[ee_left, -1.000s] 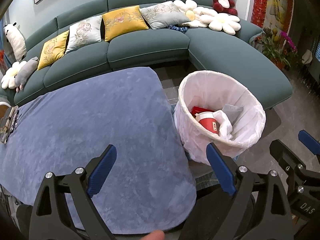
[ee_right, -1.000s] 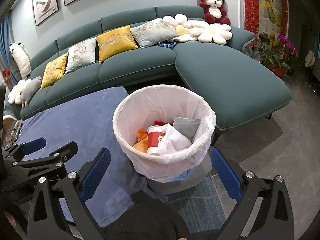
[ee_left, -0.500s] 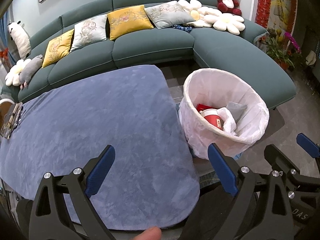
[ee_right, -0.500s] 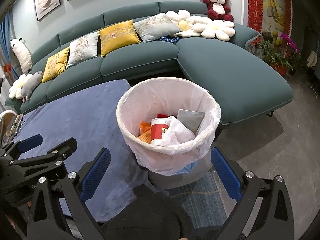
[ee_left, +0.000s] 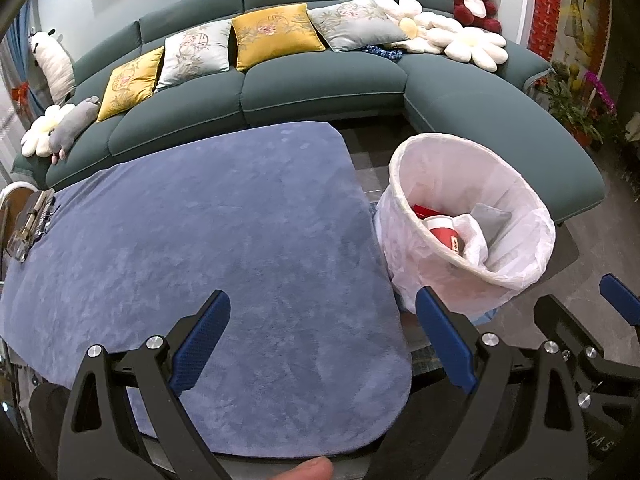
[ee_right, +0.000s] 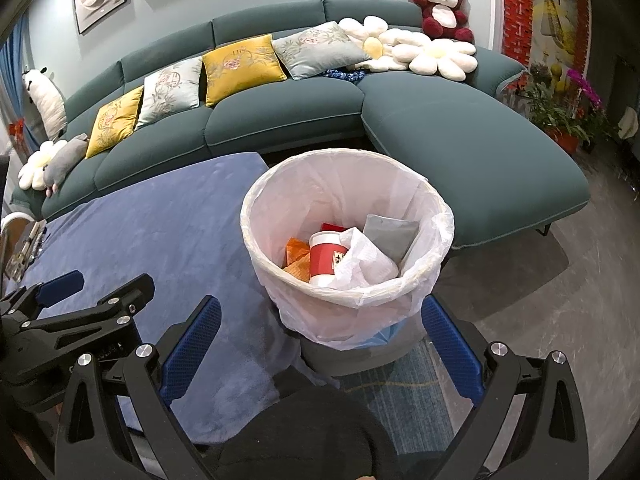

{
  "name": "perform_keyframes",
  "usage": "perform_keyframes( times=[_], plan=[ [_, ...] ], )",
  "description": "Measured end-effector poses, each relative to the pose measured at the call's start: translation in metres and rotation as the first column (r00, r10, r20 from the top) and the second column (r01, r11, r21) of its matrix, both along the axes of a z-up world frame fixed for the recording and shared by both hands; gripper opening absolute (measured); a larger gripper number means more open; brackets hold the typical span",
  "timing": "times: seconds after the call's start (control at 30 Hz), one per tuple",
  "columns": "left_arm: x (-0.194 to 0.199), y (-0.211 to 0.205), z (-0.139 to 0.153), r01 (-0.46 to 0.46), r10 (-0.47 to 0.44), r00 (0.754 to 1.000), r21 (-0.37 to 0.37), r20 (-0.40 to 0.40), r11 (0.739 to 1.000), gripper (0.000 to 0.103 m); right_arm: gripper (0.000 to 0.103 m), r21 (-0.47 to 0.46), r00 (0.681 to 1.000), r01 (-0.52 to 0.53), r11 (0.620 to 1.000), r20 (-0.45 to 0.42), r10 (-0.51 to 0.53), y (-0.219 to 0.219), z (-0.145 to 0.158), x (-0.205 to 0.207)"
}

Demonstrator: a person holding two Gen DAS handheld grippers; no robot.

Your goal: Collect trash

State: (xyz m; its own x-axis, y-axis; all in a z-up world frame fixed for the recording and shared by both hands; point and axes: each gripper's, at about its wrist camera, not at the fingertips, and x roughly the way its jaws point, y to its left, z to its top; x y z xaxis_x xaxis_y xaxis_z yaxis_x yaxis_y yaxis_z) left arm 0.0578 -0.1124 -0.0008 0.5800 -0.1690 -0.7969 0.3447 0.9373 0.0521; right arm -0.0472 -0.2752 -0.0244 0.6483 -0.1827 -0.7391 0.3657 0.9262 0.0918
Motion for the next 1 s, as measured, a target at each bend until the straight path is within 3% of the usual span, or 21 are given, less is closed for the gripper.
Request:
perform_keyframes(
  times=[1.0],
  plan=[
    [-0.001,0.012,0.002,-0.048,0.048,0.999,0.000,-0.005,0.999,0.089,0.097,-0.016,1.000,-0.016,1.000,-0.010,0.016,0.006,-0.003,0.001]
  ],
)
